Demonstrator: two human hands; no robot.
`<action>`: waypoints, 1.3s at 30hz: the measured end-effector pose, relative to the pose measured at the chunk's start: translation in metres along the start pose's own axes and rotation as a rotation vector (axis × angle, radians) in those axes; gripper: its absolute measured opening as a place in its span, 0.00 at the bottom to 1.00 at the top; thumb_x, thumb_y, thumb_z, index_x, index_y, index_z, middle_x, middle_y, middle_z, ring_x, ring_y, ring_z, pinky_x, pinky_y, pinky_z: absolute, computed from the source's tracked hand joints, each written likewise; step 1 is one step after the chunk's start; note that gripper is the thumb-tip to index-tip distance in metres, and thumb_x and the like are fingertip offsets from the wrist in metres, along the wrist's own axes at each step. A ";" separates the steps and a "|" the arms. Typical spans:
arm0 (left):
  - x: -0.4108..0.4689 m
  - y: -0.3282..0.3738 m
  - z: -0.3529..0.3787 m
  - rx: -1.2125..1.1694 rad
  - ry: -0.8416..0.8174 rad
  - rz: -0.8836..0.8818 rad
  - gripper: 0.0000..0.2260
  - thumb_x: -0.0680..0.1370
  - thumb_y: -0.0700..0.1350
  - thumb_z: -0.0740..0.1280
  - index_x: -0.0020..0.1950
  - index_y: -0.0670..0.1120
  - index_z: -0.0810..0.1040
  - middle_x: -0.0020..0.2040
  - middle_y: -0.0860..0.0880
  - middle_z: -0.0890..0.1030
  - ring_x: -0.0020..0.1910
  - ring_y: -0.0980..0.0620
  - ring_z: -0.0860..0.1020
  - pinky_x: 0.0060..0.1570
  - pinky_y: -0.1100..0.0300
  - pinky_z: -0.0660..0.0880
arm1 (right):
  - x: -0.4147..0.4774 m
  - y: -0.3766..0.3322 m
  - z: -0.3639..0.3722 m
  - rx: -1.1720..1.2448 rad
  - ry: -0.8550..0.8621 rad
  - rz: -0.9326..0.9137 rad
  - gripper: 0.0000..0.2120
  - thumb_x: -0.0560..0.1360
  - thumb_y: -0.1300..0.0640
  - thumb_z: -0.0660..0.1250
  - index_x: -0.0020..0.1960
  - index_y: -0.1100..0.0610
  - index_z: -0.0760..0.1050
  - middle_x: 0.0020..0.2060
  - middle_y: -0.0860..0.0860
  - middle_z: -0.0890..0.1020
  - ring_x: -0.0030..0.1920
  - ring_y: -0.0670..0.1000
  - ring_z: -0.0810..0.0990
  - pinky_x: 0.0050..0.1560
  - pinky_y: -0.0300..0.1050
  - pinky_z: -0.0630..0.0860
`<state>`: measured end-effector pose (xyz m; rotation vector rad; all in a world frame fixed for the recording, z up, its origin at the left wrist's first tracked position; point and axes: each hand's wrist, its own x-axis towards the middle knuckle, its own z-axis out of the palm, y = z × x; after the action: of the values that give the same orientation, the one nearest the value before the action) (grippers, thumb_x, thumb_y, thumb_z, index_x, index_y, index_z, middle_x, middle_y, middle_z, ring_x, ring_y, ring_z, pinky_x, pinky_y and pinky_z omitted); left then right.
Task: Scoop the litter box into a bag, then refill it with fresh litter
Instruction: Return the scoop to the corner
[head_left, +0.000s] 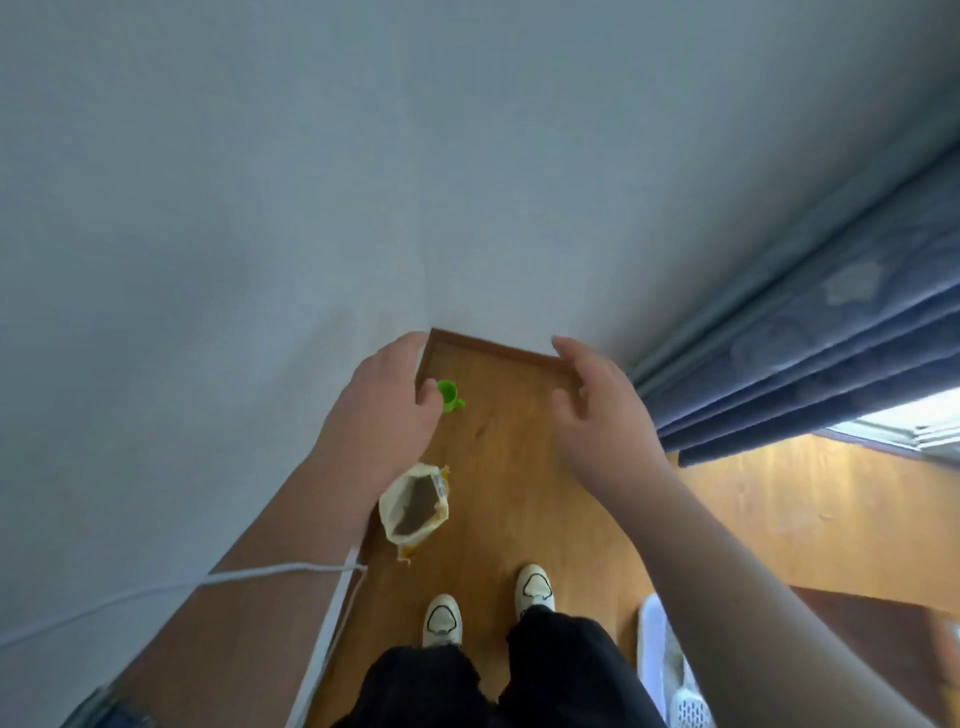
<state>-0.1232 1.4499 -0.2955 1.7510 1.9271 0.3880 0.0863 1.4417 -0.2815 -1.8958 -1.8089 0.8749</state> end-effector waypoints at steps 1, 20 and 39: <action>-0.003 0.018 -0.024 0.008 0.022 0.049 0.23 0.82 0.49 0.59 0.77 0.52 0.61 0.74 0.49 0.69 0.72 0.48 0.67 0.68 0.52 0.66 | -0.011 -0.015 -0.022 0.006 0.051 -0.026 0.25 0.81 0.57 0.59 0.76 0.43 0.62 0.73 0.42 0.68 0.73 0.44 0.64 0.73 0.41 0.61; -0.087 0.238 -0.147 0.022 0.172 0.755 0.24 0.82 0.53 0.57 0.78 0.54 0.60 0.75 0.54 0.66 0.74 0.55 0.61 0.72 0.58 0.60 | -0.180 -0.064 -0.234 -0.044 0.680 -0.076 0.24 0.81 0.52 0.60 0.76 0.44 0.62 0.73 0.40 0.65 0.75 0.42 0.56 0.69 0.36 0.52; -0.328 0.461 0.014 -0.096 -0.139 1.134 0.24 0.81 0.56 0.59 0.76 0.58 0.61 0.72 0.53 0.71 0.68 0.51 0.72 0.69 0.50 0.70 | -0.496 0.094 -0.342 -0.216 1.080 0.287 0.27 0.75 0.47 0.59 0.74 0.46 0.67 0.69 0.43 0.71 0.70 0.43 0.63 0.69 0.37 0.56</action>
<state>0.2869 1.1852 -0.0078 2.5536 0.6311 0.6802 0.3935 0.9940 -0.0035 -2.1321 -0.9869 -0.3140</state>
